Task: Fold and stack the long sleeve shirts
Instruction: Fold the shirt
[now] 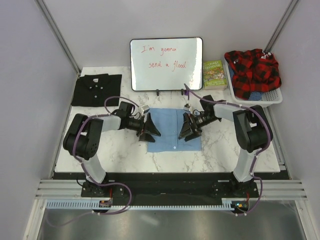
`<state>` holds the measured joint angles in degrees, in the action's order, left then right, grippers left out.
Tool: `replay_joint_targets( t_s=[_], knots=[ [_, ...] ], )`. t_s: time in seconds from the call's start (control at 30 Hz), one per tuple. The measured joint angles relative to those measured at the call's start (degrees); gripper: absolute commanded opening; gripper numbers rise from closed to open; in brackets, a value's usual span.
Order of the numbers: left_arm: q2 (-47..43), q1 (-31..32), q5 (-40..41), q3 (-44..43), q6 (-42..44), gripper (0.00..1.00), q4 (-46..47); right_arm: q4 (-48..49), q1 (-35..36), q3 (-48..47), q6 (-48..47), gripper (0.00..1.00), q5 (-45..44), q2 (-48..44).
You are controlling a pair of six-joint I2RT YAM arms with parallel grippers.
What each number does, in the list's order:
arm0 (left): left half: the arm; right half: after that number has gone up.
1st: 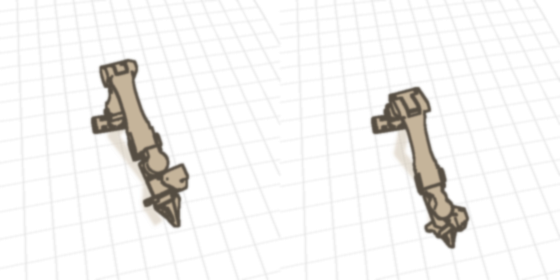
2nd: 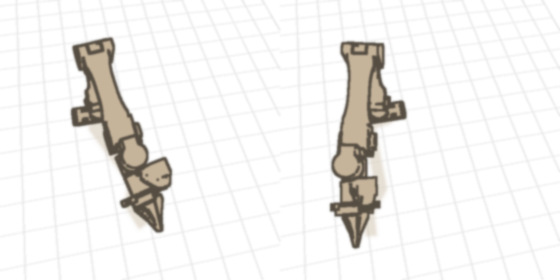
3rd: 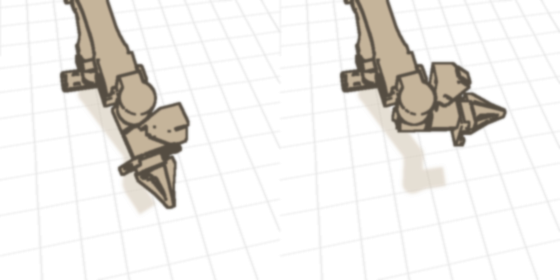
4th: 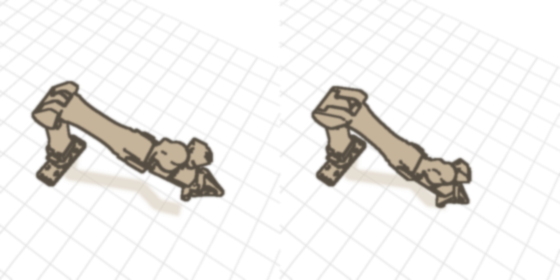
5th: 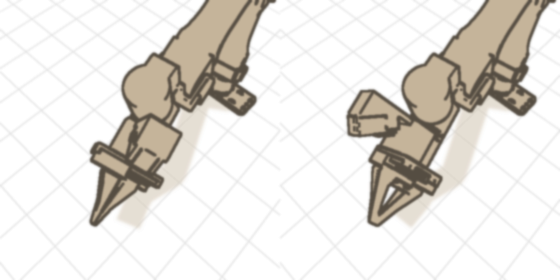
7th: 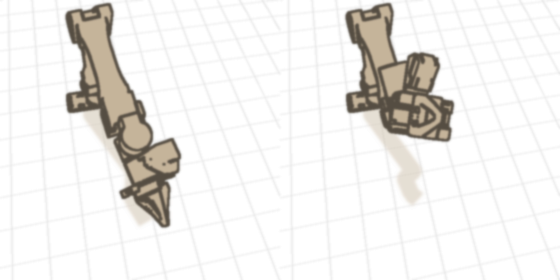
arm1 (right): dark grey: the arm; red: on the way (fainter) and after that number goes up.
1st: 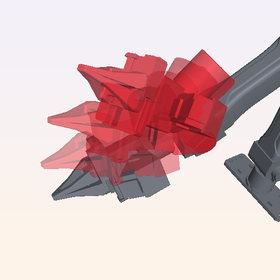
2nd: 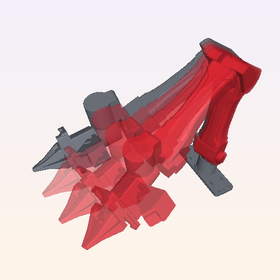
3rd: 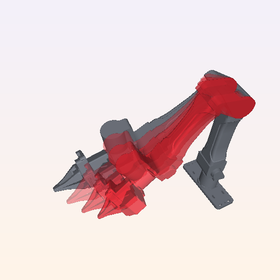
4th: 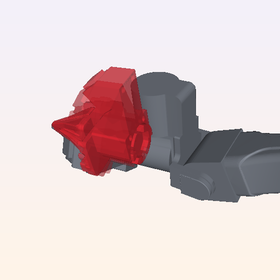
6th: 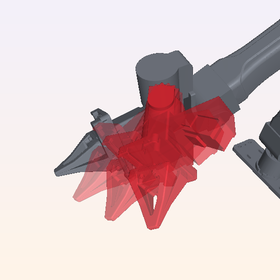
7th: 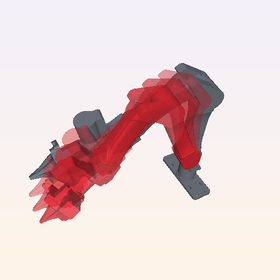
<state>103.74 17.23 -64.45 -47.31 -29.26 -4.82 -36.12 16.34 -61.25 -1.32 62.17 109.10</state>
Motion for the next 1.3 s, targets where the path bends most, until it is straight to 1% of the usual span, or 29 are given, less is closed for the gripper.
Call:
replay_joint_targets(
  t_s=[0.07,0.1,0.17,0.2,0.27,0.33,0.37,0.43,0.47,0.57,0.63,0.7,0.77,0.83,0.87,0.97,1.03,1.1,1.17,1.2,1.23,1.3],
  knots=[
    [-3.78,0.13,0.11,-1.42,1.57,0.91,-2.10,-2.56,-0.13,-3.87,-1.14,0.98,-1.51,-1.25],
    [-5.33,0.44,0.39,-4.09,2.16,0.90,-3.17,-2.29,-0.22,-6.14,-0.92,0.98,-2.05,-1.84],
    [-5.09,0.96,1.33,-10.36,2.47,0.87,-2.97,-0.35,-0.35,-10.75,0.09,0.98,-2.84,-2.38],
    [-3.41,1.33,1.75,-15.52,2.45,0.86,-2.14,1.29,-0.46,-13.18,0.87,0.98,-3.13,-2.03],
    [1.07,1.66,2.60,-22.45,2.05,0.84,0.35,3.15,-0.57,-16.72,2.10,0.98,-3.54,-0.17],
    [6.71,1.81,3.23,-28.24,1.31,0.84,2.43,5.03,-0.85,-20.00,3.02,0.98,-3.96,3.61],
    [10.36,1.86,3.91,-30.51,0.79,0.84,3.56,5.81,-1.05,-21.03,3.17,0.98,-4.31,5.70],
    [15.04,1.84,5.07,-31.76,0.11,0.83,4.22,6.38,-1.62,-21.79,3.26,0.98,-5.38,9.86],
    [17.20,1.66,5.77,-31.80,-0.28,0.83,4.17,6.34,-1.95,-21.79,3.26,0.98,-5.73,11.63],
    [22.34,1.05,6.67,-31.58,-2.14,0.81,4.09,4.83,-2.97,-23.23,3.17,0.98,-2.80,14.73],
    [23.06,0.44,4.87,-31.23,-3.76,0.81,5.01,2.80,-3.13,-25.40,1.75,0.98,-3.15,15.76],
    [22.16,0.35,5.42,-29.62,-4.20,0.81,6.43,-0.20,-2.89,-28.94,0.33,0.98,-4.17,17.44],
    [19.96,0.48,5.86,-25.77,-4.35,0.81,7.23,-2.75,-2.38,-32.96,-0.85,0.98,-5.92,19.17],
    [16.68,1.01,6.38,-20.15,-4.37,0.81,8.20,-4.35,-1.44,-37.88,-2.34,0.98,-8.68,21.14],
    [14.14,2.12,6.40,-15.87,-4.39,0.81,8.39,-4.87,-0.48,-40.96,-3.15,0.98,-10.45,22.32],
    [8.41,6.80,6.23,-7.78,-4.37,0.82,6.99,-5.73,1.62,-46.34,-5.49,0.98,-14.43,24.20],
    [4.37,10.93,5.55,-3.21,-3.85,0.82,4.44,-5.70,3.13,-47.34,-7.54,0.98,-16.31,24.06],
    [0.90,12.81,3.96,-1.95,-2.80,0.83,-0.09,-5.73,4.20,-45.51,-9.03,0.96,-17.29,22.16],
    [-3.43,9.77,3.32,-2.08,-1.77,0.84,-1.99,-6.54,4.52,-40.63,-10.08,0.93,-18.01,17.81],
    [-6.03,6.88,3.28,-2.27,-1.27,0.83,-2.69,-6.69,4.52,-37.97,-10.34,0.91,-18.51,14.95],
    [-8.02,4.33,3.39,-2.71,-0.90,0.83,-2.89,-6.71,4.50,-35.52,-10.36,0.86,-19.17,12.22],
    [-11.30,-1.55,4.39,-4.66,-0.17,0.84,-3.23,-6.47,4.87,-31.85,-10.25,0.81,-20.96,6.91]
  ],
)
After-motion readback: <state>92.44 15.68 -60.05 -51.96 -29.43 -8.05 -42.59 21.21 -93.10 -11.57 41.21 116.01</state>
